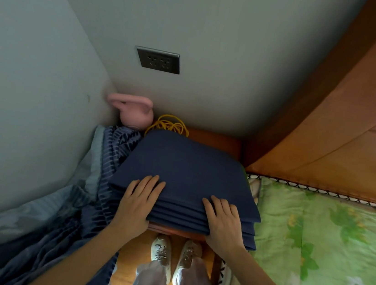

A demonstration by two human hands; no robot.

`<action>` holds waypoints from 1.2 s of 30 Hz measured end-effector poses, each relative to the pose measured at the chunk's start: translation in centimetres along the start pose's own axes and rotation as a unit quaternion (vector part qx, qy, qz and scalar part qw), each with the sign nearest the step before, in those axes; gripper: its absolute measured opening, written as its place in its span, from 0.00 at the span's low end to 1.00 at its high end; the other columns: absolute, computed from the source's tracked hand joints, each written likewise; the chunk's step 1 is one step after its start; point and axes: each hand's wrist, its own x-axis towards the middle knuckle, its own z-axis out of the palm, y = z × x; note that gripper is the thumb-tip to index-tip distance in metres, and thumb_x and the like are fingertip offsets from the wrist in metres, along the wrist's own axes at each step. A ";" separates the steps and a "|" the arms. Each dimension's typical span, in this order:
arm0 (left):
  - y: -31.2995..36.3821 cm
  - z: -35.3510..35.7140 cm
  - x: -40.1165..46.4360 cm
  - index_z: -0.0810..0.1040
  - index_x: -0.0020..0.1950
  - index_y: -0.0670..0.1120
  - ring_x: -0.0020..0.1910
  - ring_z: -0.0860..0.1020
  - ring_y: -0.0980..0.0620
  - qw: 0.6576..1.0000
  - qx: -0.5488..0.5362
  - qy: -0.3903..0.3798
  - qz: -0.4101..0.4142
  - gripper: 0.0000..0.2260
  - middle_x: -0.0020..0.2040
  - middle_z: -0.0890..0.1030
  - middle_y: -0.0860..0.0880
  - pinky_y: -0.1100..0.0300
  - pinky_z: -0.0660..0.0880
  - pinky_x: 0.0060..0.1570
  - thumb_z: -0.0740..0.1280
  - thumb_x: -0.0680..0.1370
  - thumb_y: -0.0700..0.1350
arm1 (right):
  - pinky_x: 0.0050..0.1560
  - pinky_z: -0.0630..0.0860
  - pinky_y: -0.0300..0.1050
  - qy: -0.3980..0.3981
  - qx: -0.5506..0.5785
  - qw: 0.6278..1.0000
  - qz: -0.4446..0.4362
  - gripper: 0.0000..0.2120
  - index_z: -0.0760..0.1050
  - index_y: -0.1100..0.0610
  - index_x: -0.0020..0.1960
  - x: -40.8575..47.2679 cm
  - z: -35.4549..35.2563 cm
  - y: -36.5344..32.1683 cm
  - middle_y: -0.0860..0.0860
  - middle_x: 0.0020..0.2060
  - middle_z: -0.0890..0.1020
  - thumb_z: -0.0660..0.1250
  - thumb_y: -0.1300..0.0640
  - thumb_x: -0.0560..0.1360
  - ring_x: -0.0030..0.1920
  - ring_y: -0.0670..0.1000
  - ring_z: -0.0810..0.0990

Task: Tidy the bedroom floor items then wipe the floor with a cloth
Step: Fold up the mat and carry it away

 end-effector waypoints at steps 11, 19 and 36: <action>1.3 3.9 -2.0 0.66 0.64 0.40 0.50 0.73 0.42 0.982 0.061 -0.135 0.120 0.50 0.52 0.79 0.40 0.52 0.74 0.48 0.81 0.48 0.58 | 0.48 0.77 0.49 -0.099 -0.012 0.994 -0.035 0.53 0.65 0.57 0.66 -3.4 5.2 -0.7 0.59 0.57 0.74 0.81 0.43 0.46 0.54 0.58 0.70; 2.1 9.0 -3.5 0.62 0.71 0.41 0.67 0.65 0.39 0.983 0.053 -0.126 0.122 0.52 0.67 0.69 0.35 0.43 0.63 0.66 0.80 0.53 0.56 | 0.52 0.77 0.51 -0.120 0.034 0.991 -0.037 0.55 0.63 0.56 0.70 -4.2 9.0 -1.2 0.60 0.63 0.75 0.82 0.49 0.47 0.61 0.58 0.77; -2.9 5.9 4.0 0.54 0.75 0.39 0.73 0.58 0.41 0.884 -0.283 0.022 -0.371 0.35 0.75 0.58 0.40 0.46 0.55 0.71 0.67 0.76 0.51 | 0.56 0.74 0.52 0.078 0.127 0.982 0.115 0.22 0.69 0.58 0.68 1.2 7.2 5.1 0.57 0.61 0.75 0.58 0.50 0.77 0.58 0.57 0.74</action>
